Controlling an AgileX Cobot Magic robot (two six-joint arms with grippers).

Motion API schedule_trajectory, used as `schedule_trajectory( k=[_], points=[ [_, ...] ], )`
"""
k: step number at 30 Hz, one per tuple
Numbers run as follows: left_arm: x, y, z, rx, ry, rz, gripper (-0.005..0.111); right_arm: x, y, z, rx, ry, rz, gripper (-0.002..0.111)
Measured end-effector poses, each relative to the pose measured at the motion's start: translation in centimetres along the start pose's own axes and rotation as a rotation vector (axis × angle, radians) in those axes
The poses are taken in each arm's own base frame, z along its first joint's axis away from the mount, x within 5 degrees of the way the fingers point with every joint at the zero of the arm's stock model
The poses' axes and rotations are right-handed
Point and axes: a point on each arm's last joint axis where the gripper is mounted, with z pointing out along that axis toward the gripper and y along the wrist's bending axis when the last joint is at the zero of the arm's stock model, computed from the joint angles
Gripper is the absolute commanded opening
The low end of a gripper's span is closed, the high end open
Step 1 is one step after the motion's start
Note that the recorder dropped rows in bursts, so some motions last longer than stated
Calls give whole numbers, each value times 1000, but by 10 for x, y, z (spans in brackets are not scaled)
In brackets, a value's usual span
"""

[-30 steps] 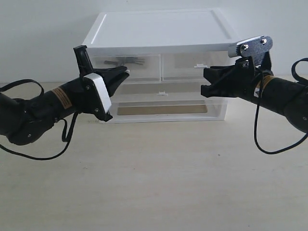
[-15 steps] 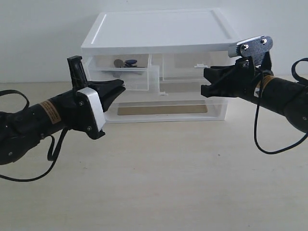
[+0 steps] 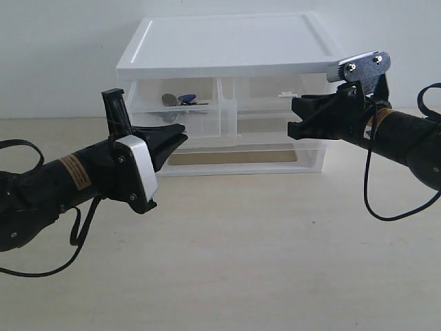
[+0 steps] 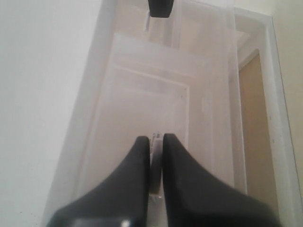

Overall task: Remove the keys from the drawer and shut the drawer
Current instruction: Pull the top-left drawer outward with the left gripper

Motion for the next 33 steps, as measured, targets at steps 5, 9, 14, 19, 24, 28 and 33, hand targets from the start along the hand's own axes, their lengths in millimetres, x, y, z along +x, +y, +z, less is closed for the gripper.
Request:
schedule_trajectory(
  k=[5, 9, 14, 19, 24, 28, 33],
  points=[
    [-1, -2, -2, -7, 11, -9, 4, 0, 0, 0, 2, 1, 1, 17],
    [-2, -5, -9, -11, 19, -27, 4, 0, 0, 0, 2, 1, -1, 17],
    [-4, -8, -13, -19, 17, -36, 4, 0, 0, 0, 3, 1, 0, 17],
    [-5, -7, -14, -32, 4, -73, 20, 0, 0, 0, 3, 1, 0, 17],
    [-10, -9, -15, -24, -39, -153, 84, 0, 0, 0, 4, 3, 0, 17],
    [-10, -10, -15, -22, -39, -197, 85, 0, 0, 0, 5, 2, 1, 17],
    [-11, -11, -17, -14, -39, -238, 80, 0, 0, 0, 5, 2, 1, 17]
  ],
)
